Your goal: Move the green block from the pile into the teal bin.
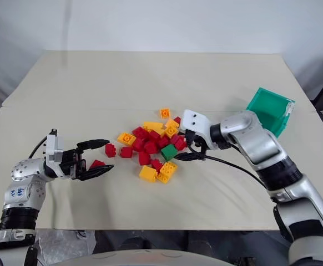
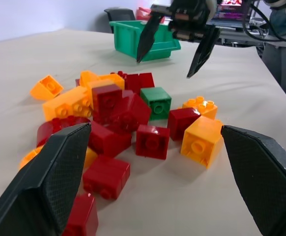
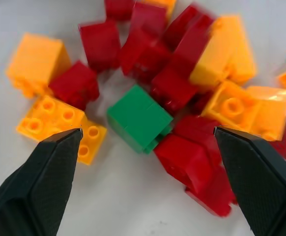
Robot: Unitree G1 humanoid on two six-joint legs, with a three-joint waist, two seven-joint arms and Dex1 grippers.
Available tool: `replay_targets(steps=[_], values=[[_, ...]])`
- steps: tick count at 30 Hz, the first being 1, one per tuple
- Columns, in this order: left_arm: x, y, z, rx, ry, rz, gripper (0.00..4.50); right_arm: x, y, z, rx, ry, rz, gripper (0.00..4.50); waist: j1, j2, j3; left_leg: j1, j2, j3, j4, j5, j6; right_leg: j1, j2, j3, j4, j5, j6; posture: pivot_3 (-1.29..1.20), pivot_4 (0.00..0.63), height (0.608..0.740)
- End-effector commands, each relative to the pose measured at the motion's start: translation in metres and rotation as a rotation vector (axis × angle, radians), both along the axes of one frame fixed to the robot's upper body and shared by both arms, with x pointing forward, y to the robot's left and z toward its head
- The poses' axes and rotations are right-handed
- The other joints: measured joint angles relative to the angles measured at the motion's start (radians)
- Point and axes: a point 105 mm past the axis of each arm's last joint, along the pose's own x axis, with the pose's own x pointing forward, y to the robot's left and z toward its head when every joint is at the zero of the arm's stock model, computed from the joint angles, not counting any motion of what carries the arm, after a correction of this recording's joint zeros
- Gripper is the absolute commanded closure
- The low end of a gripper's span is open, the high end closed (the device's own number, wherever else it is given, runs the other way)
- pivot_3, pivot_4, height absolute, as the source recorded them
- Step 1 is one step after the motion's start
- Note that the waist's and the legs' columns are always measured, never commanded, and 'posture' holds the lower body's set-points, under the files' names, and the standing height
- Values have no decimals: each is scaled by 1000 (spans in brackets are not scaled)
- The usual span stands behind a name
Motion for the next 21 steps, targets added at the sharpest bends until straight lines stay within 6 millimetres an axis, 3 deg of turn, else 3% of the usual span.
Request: replay_targets(steps=[1, 6, 13, 21], values=[[-6, -3, 9, -3, -57, -13, 0, 6, 16, -4, -61, -9, 96, 39, -5, 0, 0, 0, 0, 0, 0, 0, 0, 0, 0, 0, 0, 0, 0, 0, 150, 740], [-10, -3, 9, -3, -61, -2, 0, 12, 26, -13, -115, 2, 148, 39, -5, 0, 0, 0, 2, 1, 0, 0, -2, -1, 1, -1, 1, 0, 0, 0, 150, 740], [-13, -2, 9, -1, -66, 12, 0, 13, 17, -33, -329, 24, 198, 39, -7, 0, 0, 2, 2, 0, 0, 0, -2, -1, 1, 0, 3, 0, 0, 0, 150, 740], [-11, -2, 12, 0, -74, 12, 0, 4, 18, -28, -326, 27, 229, 39, -9, 0, -1, 4, 2, 0, 0, 0, -2, 1, 1, 0, 4, 0, 0, 0, 150, 740]])
